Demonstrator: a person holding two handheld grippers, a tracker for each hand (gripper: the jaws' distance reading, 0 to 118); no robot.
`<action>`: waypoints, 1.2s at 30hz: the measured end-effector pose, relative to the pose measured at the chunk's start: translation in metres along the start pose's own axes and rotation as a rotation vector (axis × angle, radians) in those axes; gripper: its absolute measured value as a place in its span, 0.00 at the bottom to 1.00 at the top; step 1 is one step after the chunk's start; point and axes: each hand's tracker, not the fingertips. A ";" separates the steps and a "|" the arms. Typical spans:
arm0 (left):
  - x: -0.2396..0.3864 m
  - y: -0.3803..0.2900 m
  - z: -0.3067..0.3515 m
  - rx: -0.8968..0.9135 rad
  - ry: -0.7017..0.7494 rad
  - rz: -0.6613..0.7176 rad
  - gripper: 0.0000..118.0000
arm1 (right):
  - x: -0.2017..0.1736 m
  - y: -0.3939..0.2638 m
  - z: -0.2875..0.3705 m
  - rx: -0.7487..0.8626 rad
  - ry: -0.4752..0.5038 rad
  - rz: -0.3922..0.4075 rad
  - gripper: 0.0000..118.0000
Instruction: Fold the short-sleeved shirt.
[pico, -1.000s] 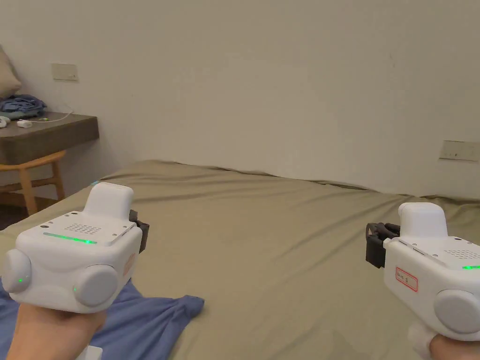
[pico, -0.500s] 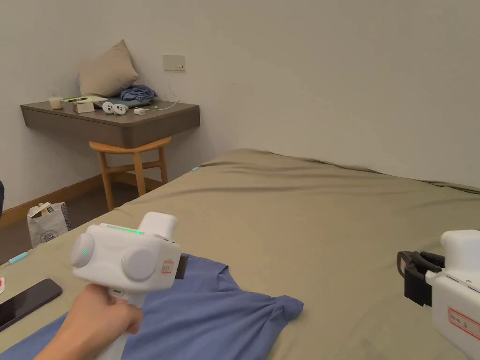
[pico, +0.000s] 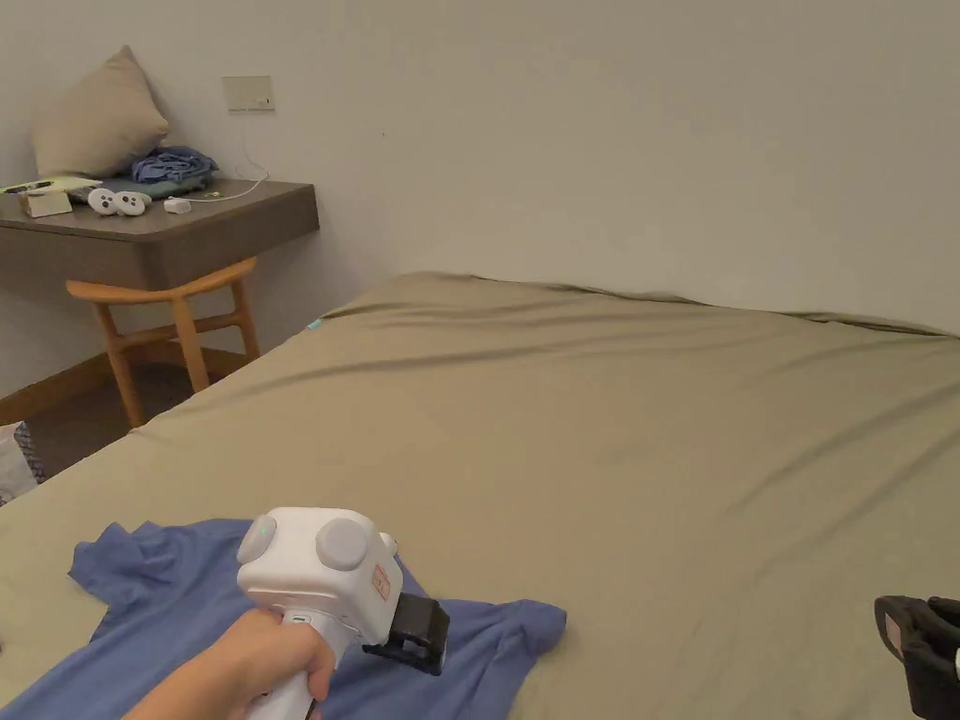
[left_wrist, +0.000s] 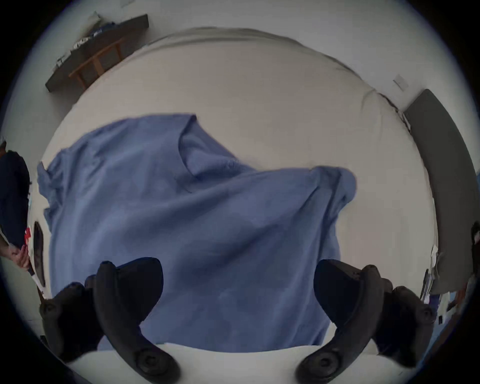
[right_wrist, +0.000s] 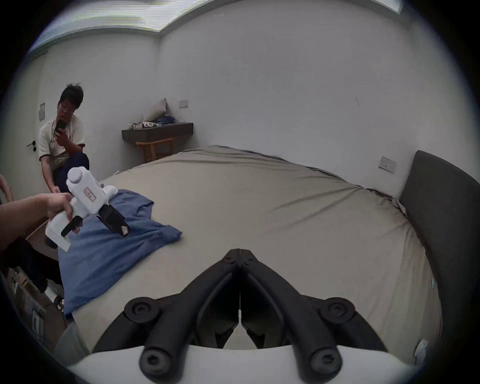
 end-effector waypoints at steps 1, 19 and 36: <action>-0.002 0.000 -0.013 0.001 -0.005 0.000 1.00 | 0.000 -0.003 -0.002 -0.004 -0.003 0.007 0.02; 0.059 0.010 0.112 0.311 -0.019 -0.204 0.02 | 0.055 -0.028 0.026 -0.016 -0.053 -0.085 0.02; 0.431 0.005 0.150 0.381 -0.560 -0.771 0.02 | 0.180 -0.093 0.169 -0.047 -0.405 -0.267 0.02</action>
